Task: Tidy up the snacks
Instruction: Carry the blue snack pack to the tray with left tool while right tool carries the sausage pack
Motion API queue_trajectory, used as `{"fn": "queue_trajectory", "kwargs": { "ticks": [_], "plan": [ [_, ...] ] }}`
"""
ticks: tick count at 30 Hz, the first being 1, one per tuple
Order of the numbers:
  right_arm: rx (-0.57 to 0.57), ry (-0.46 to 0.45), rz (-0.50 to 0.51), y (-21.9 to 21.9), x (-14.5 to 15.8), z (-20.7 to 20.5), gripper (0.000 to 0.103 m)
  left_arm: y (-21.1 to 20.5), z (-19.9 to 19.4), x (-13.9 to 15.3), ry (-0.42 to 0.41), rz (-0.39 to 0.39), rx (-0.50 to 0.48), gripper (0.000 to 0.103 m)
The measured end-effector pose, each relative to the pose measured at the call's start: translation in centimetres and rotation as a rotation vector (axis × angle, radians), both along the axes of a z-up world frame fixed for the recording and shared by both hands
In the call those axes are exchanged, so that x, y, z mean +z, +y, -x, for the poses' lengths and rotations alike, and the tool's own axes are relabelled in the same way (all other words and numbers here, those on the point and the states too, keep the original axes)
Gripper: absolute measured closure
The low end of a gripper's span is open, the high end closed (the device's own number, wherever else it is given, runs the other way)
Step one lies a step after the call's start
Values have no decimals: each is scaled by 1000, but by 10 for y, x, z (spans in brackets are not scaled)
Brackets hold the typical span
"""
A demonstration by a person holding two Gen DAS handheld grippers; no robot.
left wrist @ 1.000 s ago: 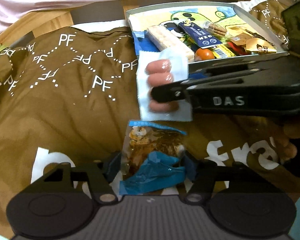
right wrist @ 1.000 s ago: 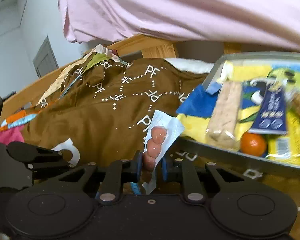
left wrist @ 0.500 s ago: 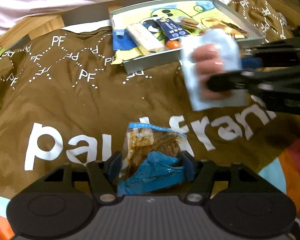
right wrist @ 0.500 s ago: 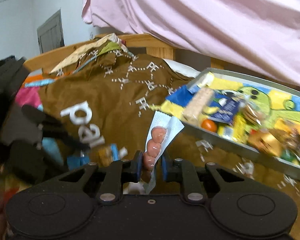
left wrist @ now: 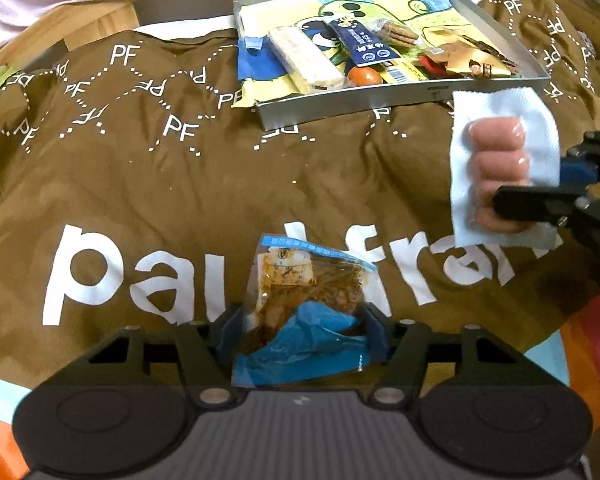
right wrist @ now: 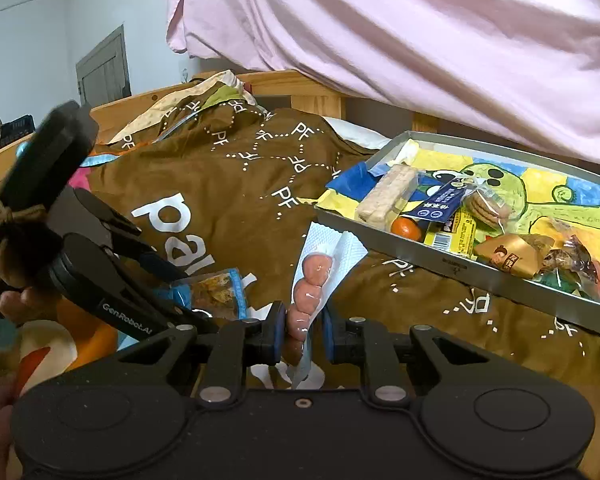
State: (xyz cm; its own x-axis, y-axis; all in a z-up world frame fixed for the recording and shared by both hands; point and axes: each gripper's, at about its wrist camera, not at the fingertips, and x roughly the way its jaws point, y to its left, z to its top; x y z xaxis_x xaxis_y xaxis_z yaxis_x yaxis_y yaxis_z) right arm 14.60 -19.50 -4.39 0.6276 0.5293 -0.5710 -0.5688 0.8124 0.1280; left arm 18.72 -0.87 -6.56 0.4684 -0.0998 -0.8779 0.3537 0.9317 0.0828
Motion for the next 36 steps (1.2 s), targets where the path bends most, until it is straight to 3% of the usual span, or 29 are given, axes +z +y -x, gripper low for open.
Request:
{"fn": "queue_trajectory", "kwargs": {
  "ticks": [7,14,22,28,36],
  "plan": [
    [-28,-31,-20,-10,5,-1,83,-23,-1,16,-28,31,24,42],
    [-111,-112,-77,-30,15,-6,83,-49,-5,46,-172,84,32,42],
    [-306,-294,-180,-73,19,-32,83,-85,-48,86,-322,204,44,42],
    [-423,-286,-241,-111,11,-76,83,-116,-92,92,-375,252,52,41],
    [-529,-222,-322,-152,-5,-121,83,-165,-147,71,-374,270,38,41]
  ]
}}
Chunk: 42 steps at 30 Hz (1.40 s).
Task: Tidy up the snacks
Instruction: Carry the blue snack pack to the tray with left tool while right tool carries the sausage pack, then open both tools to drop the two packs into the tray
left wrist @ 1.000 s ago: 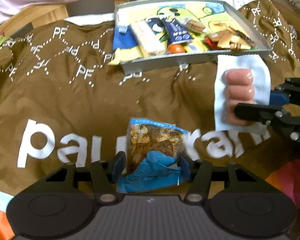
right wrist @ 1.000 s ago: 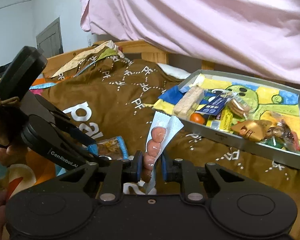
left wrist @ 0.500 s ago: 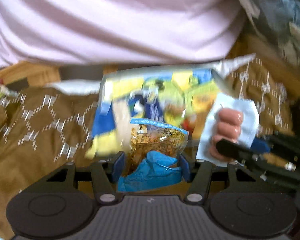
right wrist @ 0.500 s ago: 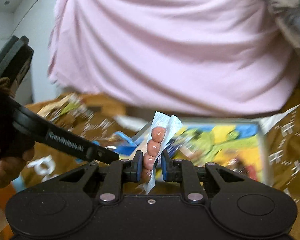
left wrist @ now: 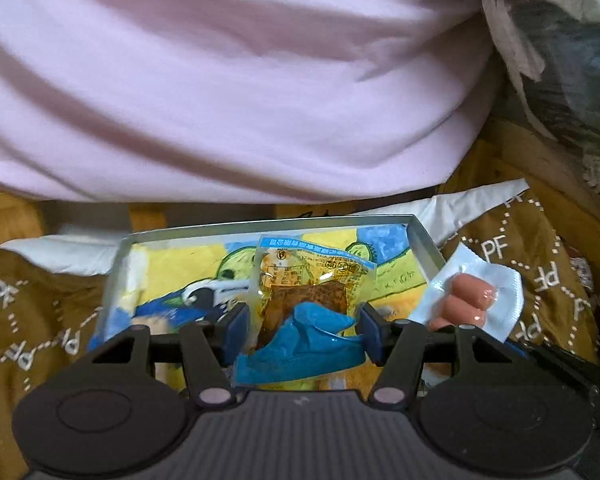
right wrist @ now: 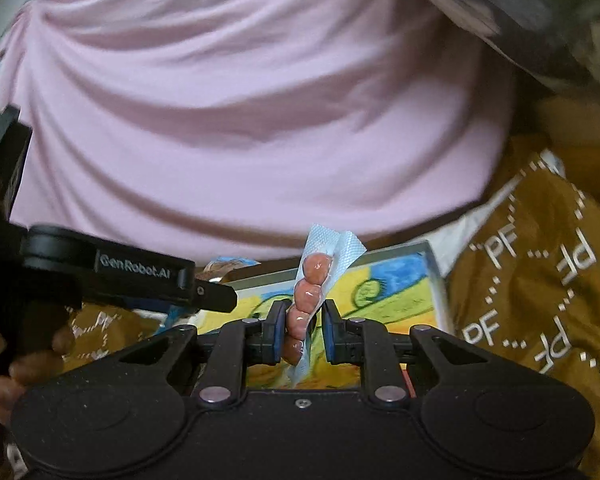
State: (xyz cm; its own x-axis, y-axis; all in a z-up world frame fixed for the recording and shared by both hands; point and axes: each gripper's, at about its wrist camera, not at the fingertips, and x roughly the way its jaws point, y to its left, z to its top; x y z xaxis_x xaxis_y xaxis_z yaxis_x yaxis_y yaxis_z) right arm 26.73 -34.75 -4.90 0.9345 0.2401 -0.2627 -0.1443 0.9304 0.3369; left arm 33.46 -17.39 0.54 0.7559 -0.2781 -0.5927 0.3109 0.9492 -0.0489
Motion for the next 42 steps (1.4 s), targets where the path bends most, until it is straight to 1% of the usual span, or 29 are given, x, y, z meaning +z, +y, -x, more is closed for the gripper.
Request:
{"fn": "queue_trajectory", "kwargs": {
  "ticks": [8,11,16,18,20,22,25,27,29,30,31,33,34,37,40,42],
  "plan": [
    [-54,97,-73,-28,-15,-17,82,-29,-24,-22,25,-63,12,39],
    [-51,155,-71,-33,-19,-22,82,-33,-28,-28,41,-71,18,39],
    [-59,186,-86,-37,-25,-25,79,-38,-31,-35,58,-86,13,38],
    [-62,196,-90,-39,-26,-25,76,-40,-32,-37,65,-96,13,38],
    [-66,201,-90,-38,-26,-24,75,-42,-33,-39,75,-106,11,37],
    [-72,207,-83,-37,-27,-24,70,-43,-34,-42,87,-109,9,36],
    [-87,211,-44,-35,-26,-26,61,-43,-34,-44,99,-103,7,34],
    [-96,203,-14,-33,-25,-27,47,-42,-35,-45,109,-93,6,33],
    [-91,185,6,-31,-23,-25,41,-40,-34,-45,110,-81,5,29],
    [-90,178,21,-28,-21,-25,37,-40,-34,-44,110,-77,4,29],
    [-90,168,38,-27,-20,-24,36,-39,-33,-44,106,-73,2,29],
    [-94,151,69,-24,-18,-22,29,-37,-31,-41,98,-61,5,26],
    [-97,144,83,-23,-17,-21,28,-35,-30,-39,93,-52,9,22],
    [-100,133,88,-23,-14,-18,24,-28,-26,-33,72,-26,27,19],
    [-110,122,86,-24,-10,-14,18,-20,-22,-27,48,-10,49,17],
    [-117,112,88,-23,-7,-12,13,-13,-17,-22,27,4,71,12]
  ]
}}
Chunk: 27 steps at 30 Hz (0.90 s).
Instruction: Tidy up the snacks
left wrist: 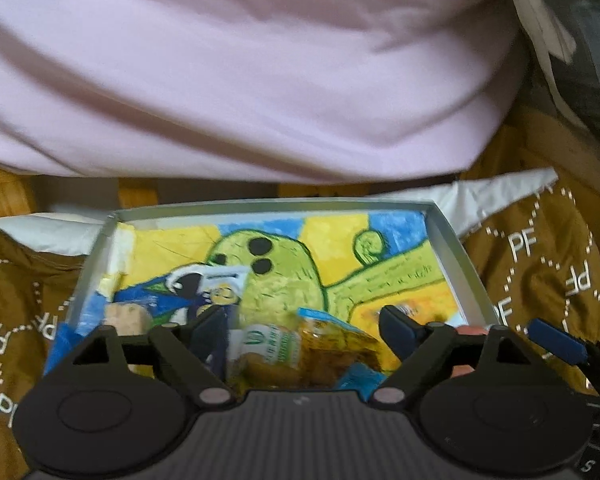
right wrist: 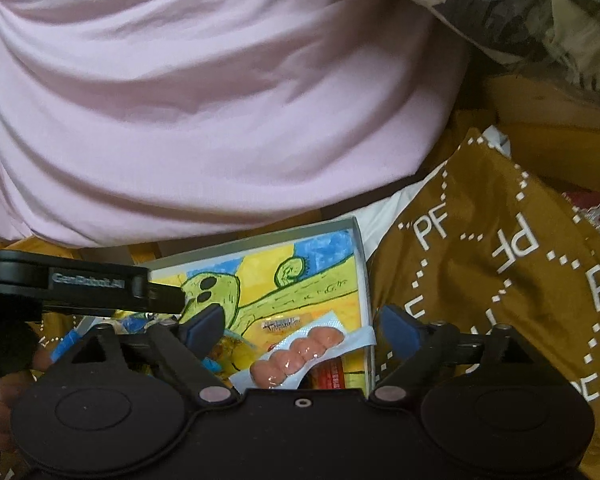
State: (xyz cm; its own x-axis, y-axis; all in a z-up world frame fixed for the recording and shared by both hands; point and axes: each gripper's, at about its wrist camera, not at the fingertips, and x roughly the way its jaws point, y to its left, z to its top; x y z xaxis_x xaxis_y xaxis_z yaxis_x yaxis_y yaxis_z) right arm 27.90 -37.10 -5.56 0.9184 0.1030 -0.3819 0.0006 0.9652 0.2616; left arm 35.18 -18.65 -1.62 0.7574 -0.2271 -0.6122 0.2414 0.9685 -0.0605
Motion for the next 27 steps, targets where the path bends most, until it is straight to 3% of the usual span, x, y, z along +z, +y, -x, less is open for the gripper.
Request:
{"fn": "queue_trajectory", "kwargs": {
  "ticks": [5,12,22,27],
  "plan": [
    [-9,-35,0,2,14,14,2,21,21,16,-82,18,63,1],
    [-17,-83,29,14,37,44,1,55,59,36,-165,4,151,1],
    [-16,-123,75,32,58,107,1,96,117,49,-205,13,199,0],
    [5,-123,69,44,62,133,1,108,144,46,-179,13,223,0]
  ]
}}
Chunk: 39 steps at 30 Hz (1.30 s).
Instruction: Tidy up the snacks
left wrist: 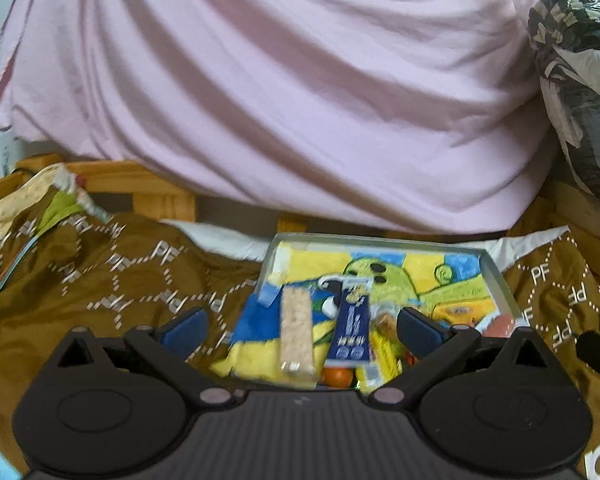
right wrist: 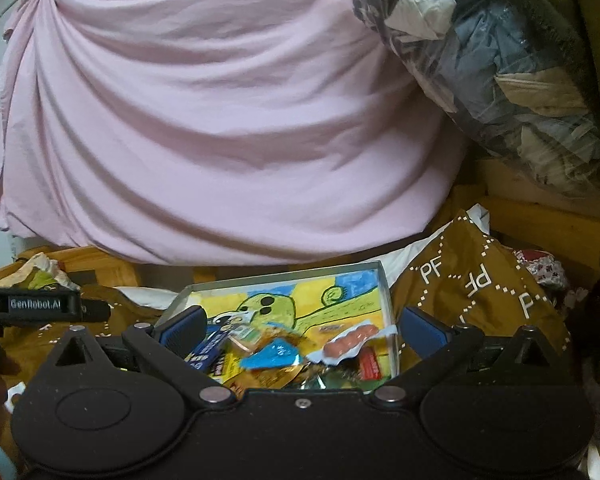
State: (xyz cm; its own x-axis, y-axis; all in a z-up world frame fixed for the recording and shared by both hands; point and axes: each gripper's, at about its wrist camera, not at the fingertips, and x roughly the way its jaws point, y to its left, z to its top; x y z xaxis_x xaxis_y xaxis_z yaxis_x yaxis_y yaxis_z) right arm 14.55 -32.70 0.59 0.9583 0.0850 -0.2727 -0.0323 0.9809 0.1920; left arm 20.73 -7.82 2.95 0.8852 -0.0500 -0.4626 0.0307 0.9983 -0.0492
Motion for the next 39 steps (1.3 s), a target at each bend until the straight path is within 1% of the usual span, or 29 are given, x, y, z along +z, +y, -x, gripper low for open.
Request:
{"fn": "queue_trajectory", "kwargs": {
  "ticks": [7,15,23,31,36,39],
  "plan": [
    [20,-6,26,16,2,20,1,11,28,-4,12,-21,-2,0],
    [27,2,37,31,-5,37,1,22,45,-13,18,-46,10,0],
    [-7,18,22,38,-11,53,1,31,64,-19,10,-54,4,0],
    [-41,31,9,44,-18,71,1,42,88,-20,-19,-62,2,0],
    [-61,32,13,48,-20,83,1,45,105,-18,-60,-88,-15,0],
    [-78,53,18,52,-23,91,1,43,117,-21,-89,-105,-32,0]
  ]
}}
